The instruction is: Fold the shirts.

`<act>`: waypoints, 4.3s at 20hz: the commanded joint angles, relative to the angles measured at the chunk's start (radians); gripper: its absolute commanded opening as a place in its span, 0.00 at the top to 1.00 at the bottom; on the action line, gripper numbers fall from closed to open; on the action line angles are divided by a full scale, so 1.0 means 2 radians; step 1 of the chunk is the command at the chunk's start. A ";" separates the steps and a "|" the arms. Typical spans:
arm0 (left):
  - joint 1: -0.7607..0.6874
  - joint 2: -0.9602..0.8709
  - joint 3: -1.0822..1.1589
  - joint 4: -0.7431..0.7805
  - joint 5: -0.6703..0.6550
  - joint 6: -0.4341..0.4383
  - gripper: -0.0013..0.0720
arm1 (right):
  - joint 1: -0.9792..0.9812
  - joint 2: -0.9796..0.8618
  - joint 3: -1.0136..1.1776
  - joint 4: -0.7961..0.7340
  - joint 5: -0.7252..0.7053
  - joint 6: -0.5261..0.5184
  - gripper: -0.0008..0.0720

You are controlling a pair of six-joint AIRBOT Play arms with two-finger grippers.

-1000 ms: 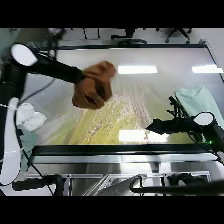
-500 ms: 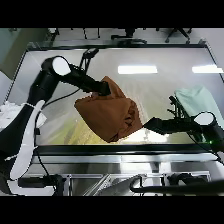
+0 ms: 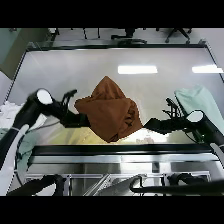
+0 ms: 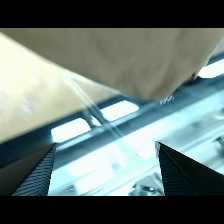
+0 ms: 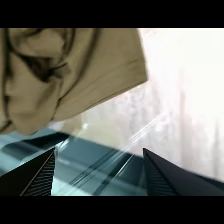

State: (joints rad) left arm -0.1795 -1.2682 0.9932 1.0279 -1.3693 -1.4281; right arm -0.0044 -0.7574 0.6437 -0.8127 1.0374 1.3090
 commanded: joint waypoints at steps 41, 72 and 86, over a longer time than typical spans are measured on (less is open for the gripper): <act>0.169 0.113 0.406 -0.117 -0.035 0.075 0.97 | -0.147 -0.007 0.540 0.080 0.142 -0.109 0.96; 0.129 -0.164 0.063 -0.117 0.116 0.099 0.13 | -0.029 -0.159 0.103 0.073 -0.031 -0.118 0.32; 0.086 -0.291 0.225 -0.117 0.113 0.098 0.84 | 0.019 -0.239 0.105 0.196 -0.205 -0.205 0.83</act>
State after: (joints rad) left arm -0.0048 -1.8130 1.4067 0.7937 -1.1061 -1.2335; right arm 0.0299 -1.2293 0.8536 -0.4458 0.6998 0.9321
